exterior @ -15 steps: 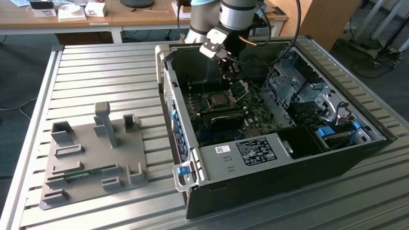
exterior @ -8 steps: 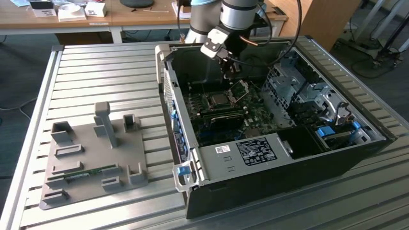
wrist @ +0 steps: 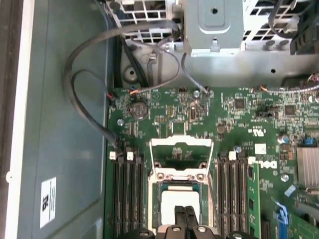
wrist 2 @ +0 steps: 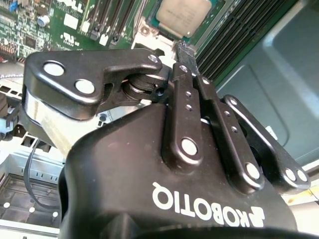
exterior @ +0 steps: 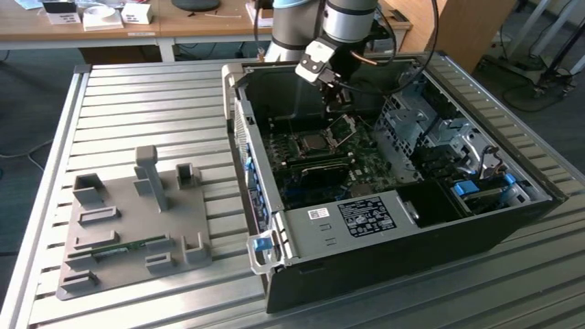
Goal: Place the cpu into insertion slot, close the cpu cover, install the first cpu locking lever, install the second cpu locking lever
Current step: 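Close the cpu cover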
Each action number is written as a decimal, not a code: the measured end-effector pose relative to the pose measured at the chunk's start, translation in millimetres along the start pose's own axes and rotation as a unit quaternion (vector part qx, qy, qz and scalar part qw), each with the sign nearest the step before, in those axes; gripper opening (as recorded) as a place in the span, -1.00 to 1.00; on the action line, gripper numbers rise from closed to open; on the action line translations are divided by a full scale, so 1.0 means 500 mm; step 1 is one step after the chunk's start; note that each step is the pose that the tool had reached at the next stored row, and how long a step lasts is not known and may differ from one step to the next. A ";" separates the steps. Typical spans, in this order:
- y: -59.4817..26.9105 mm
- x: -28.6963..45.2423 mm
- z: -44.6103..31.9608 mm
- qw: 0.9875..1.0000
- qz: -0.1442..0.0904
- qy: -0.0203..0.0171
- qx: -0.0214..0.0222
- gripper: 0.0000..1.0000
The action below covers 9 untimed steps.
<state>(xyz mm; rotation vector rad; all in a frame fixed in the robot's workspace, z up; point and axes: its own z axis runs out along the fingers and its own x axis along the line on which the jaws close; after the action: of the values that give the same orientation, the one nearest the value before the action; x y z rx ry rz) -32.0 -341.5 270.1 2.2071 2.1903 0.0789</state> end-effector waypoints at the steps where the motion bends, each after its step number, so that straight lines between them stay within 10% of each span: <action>1: 0.004 0.000 0.000 1.000 0.000 0.000 0.000 -0.79; 9: 0.024 0.000 0.002 1.000 0.000 0.000 0.000 -0.79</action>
<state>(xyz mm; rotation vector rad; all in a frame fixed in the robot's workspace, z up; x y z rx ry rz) -19.8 -341.5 269.8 2.2070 2.1902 0.0789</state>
